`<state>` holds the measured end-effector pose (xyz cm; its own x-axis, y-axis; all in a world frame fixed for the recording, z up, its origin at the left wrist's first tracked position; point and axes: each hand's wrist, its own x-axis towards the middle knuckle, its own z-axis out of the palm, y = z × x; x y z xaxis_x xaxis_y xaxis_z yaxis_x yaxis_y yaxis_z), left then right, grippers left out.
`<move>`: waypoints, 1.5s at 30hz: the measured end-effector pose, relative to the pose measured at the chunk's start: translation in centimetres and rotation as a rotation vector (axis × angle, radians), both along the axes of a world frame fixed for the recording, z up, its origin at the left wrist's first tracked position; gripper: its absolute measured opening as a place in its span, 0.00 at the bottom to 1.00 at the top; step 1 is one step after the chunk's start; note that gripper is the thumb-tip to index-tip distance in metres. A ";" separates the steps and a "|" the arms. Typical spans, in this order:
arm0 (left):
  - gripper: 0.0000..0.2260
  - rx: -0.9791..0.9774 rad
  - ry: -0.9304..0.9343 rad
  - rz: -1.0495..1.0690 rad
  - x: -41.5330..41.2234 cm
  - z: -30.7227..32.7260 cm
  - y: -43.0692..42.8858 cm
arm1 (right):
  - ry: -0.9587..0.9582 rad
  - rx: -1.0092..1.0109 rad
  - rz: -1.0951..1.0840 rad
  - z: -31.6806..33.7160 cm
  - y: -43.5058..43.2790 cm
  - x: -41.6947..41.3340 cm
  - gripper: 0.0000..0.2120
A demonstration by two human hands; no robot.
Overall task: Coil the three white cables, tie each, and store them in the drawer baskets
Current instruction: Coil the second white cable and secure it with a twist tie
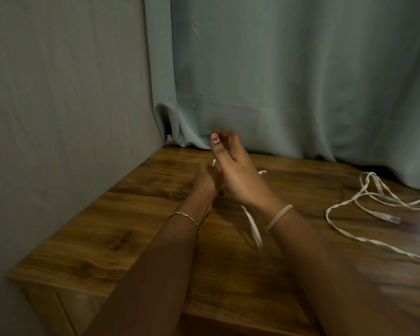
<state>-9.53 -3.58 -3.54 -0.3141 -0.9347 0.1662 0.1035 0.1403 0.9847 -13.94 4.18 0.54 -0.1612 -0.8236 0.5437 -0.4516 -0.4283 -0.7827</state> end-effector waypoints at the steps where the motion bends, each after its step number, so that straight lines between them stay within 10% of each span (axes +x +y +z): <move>1: 0.14 -0.004 -0.006 0.003 0.0 0.0 -0.1 | -0.014 0.074 -0.031 -0.2 -0.4 -0.2 0.23; 6: 0.19 0.094 0.087 -0.048 0.5 0.6 -0.1 | 0.098 0.241 -0.175 -0.8 -1.8 -3.8 0.20; 11: 0.21 0.282 0.202 -0.242 0.8 0.8 0.2 | 0.636 0.307 -0.273 -2.8 -2.6 -6.9 0.34; 19: 0.23 0.464 0.589 -0.702 1.5 1.5 0.5 | 0.719 0.257 -0.386 -4.1 -2.6 -7.5 0.06; 24: 0.22 0.357 0.815 -0.443 1.3 1.8 0.2 | 0.961 0.330 -0.278 -3.4 -2.0 -6.3 0.10; 37: 0.15 0.106 0.588 0.069 0.5 1.4 -0.3 | 1.103 0.449 -0.195 -1.0 -0.1 -4.6 0.10; 45: 0.14 -0.348 0.049 0.257 -0.4 0.0 -1.1 | 1.302 0.043 -0.466 -0.4 0.3 -4.0 0.13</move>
